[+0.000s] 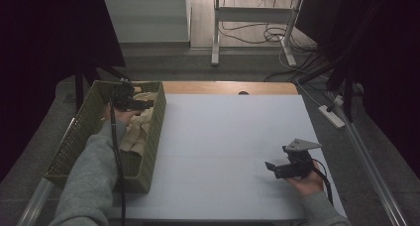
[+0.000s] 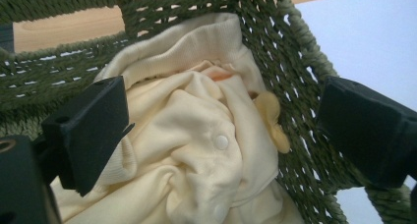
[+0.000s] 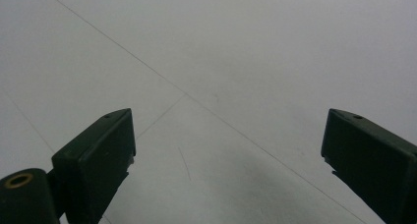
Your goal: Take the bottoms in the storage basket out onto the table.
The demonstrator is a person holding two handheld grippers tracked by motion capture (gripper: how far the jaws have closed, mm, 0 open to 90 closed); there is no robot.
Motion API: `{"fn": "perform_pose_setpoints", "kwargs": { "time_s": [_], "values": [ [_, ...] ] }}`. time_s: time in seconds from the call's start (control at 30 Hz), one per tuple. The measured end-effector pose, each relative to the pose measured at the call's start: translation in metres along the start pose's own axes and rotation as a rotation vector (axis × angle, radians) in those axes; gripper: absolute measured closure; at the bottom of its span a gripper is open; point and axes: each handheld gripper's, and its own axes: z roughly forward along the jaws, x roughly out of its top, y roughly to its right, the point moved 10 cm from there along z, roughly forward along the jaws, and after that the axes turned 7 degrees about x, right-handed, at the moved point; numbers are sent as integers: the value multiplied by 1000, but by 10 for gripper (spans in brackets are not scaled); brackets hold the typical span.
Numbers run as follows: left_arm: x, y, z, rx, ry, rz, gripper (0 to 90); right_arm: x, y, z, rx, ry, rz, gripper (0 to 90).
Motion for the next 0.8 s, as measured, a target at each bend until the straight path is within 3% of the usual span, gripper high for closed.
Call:
{"fn": "perform_pose_setpoints", "kwargs": {
  "time_s": [0.8],
  "values": [
    [-12, -1, 14, 4, -49, 6, 60, -1, 0, 2, 2, -8, -1, 66]
  ]
}}
